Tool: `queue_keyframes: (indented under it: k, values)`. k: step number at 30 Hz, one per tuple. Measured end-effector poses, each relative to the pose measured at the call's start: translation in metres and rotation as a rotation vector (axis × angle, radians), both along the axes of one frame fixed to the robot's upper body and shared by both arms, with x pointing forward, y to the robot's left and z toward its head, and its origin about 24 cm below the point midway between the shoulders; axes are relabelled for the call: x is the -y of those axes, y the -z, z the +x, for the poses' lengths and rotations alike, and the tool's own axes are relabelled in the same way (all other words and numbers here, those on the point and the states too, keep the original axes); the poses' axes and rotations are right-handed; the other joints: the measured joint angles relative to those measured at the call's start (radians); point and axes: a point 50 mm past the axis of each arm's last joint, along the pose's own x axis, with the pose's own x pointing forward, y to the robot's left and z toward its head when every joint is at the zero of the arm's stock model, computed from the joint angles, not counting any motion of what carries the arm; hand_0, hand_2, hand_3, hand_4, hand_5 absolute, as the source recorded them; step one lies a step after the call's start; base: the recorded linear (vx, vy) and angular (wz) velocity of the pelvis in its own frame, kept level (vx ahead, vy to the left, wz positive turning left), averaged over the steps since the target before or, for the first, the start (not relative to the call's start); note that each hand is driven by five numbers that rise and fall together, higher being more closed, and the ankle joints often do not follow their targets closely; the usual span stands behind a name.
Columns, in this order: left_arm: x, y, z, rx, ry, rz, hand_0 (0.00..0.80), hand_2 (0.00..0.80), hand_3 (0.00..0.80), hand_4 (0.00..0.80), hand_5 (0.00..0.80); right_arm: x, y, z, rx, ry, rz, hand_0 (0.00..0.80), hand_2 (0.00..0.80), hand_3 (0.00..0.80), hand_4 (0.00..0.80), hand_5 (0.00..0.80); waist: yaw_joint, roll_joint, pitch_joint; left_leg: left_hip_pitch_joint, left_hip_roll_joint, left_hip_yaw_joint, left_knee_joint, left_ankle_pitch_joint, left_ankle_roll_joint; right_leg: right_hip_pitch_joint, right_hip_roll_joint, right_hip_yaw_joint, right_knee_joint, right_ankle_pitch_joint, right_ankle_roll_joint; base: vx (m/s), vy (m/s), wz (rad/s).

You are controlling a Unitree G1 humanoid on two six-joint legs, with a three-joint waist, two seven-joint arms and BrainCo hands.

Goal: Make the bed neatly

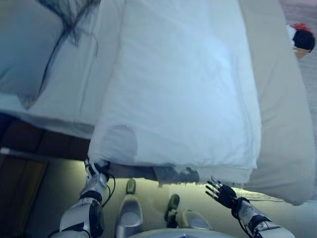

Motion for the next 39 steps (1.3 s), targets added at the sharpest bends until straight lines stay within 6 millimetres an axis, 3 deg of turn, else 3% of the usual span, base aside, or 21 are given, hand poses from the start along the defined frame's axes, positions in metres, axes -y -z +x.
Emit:
queue_keyframes:
  k: [3, 6, 13, 17, 21, 27, 28, 33, 37, 38, 39]
  values:
    - [-0.004, -0.010, 0.008, 0.033, -0.014, 0.025, 0.800, 0.800, 0.800, 0.800, 0.800, -0.014, -0.014, 0.028, 0.087, -0.041, 0.021, 0.000, 0.000, 0.000, 0.000, 0.000, 0.002, -0.027, 0.030, -0.010, 0.002, 0.000, 0.010, -0.001, 0.000, -0.018, -0.007, 0.002, 0.056, -0.037, 0.001, -0.089, -0.017, 0.21]
    - [-0.007, -0.012, 0.009, 0.042, -0.017, 0.037, 0.800, 0.800, 0.800, 0.800, 0.800, -0.024, -0.022, 0.042, 0.137, -0.067, 0.047, 0.000, 0.000, 0.000, 0.000, 0.000, 0.003, -0.034, 0.036, -0.009, 0.000, 0.001, 0.011, -0.001, 0.000, -0.022, -0.013, 0.004, 0.082, -0.057, 0.001, -0.049, -0.017, 0.10]
    - [-0.009, -0.006, 0.001, 0.034, -0.019, 0.040, 0.800, 0.800, 0.800, 0.800, 0.800, -0.025, -0.021, 0.041, 0.128, -0.029, 0.087, 0.000, 0.000, 0.000, 0.000, 0.000, 0.001, -0.030, 0.037, 0.064, -0.011, 0.009, -0.022, 0.000, 0.004, 0.044, -0.023, 0.006, 0.062, -0.062, 0.008, 0.029, 0.029, 0.01]
    - [-0.010, 0.003, -0.010, 0.010, -0.014, 0.031, 0.800, 0.800, 0.800, 0.800, 0.800, -0.024, -0.020, 0.040, 0.117, -0.009, 0.100, 0.000, 0.000, 0.000, 0.000, 0.000, -0.002, -0.011, 0.028, 0.104, -0.015, 0.038, -0.041, -0.008, 0.015, 0.070, -0.034, 0.028, 0.060, -0.065, 0.014, 0.086, 0.073, -0.15]
    - [-0.004, 0.021, -0.033, -0.046, 0.010, -0.011, 0.800, 0.800, 0.800, 0.800, 0.800, -0.015, -0.005, 0.019, -0.027, 0.040, 0.058, 0.000, 0.000, 0.000, 0.000, 0.000, -0.004, 0.022, -0.032, 0.150, -0.029, 0.061, -0.065, -0.014, 0.024, 0.100, -0.053, 0.043, 0.042, -0.064, 0.022, 0.093, 0.041, -0.13]
    - [0.021, 0.051, -0.068, -0.165, 0.057, -0.067, 0.800, 0.800, 0.800, 0.800, 0.800, 0.008, 0.010, -0.012, -0.214, 0.226, 0.027, 0.000, 0.000, 0.000, 0.000, 0.000, -0.005, 0.078, -0.130, 0.241, -0.054, 0.074, -0.096, -0.027, 0.039, 0.182, -0.072, 0.068, 0.005, -0.065, 0.027, 0.104, 0.031, -0.03]
    - [0.021, 0.054, -0.074, -0.184, 0.068, -0.064, 0.800, 0.800, 0.800, 0.800, 0.800, 0.010, 0.011, -0.014, -0.219, 0.239, 0.025, 0.000, 0.000, 0.000, 0.000, 0.000, -0.005, 0.082, -0.142, 0.260, -0.057, 0.083, -0.111, -0.030, 0.033, 0.190, -0.074, 0.079, -0.002, -0.066, 0.046, 0.044, 0.035, -0.30]
    - [0.017, 0.062, -0.091, -0.235, 0.071, -0.063, 0.800, 0.800, 0.800, 0.800, 0.800, 0.026, 0.019, -0.045, -0.303, 0.281, -0.019, 0.000, 0.000, 0.000, 0.000, 0.000, -0.007, 0.089, -0.184, 0.289, -0.058, 0.088, -0.141, -0.029, 0.033, 0.193, -0.079, 0.082, 0.006, -0.067, 0.051, -0.094, 0.052, -0.18]
    - [0.017, 0.062, -0.092, -0.246, 0.064, -0.073, 0.800, 0.800, 0.800, 0.800, 0.800, 0.026, 0.020, -0.046, -0.306, 0.281, -0.021, 0.000, 0.000, 0.000, 0.000, 0.000, -0.010, 0.094, -0.191, 0.285, -0.049, 0.074, -0.144, -0.025, 0.040, 0.073, -0.090, 0.081, 0.230, -0.111, 0.056, -0.238, -0.005, -0.14]
    - [0.017, 0.062, -0.090, -0.242, 0.070, -0.067, 0.800, 0.800, 0.800, 0.800, 0.800, 0.023, 0.021, -0.048, -0.307, 0.287, -0.009, 0.000, 0.000, 0.000, 0.000, 0.000, -0.011, 0.092, -0.190, 0.282, -0.048, 0.059, -0.140, -0.023, 0.042, 0.048, -0.091, 0.092, 0.288, -0.134, 0.065, -0.235, -0.069, 0.40]
    - [0.017, 0.059, -0.087, -0.232, 0.084, -0.053, 0.800, 0.800, 0.800, 0.800, 0.800, 0.020, 0.022, -0.048, -0.306, 0.295, 0.004, 0.000, 0.000, 0.000, 0.000, 0.000, -0.013, 0.075, -0.196, 0.265, -0.047, 0.030, -0.123, -0.021, 0.039, 0.030, -0.056, 0.145, 0.311, -0.169, 0.066, -0.228, -0.047, 0.62]
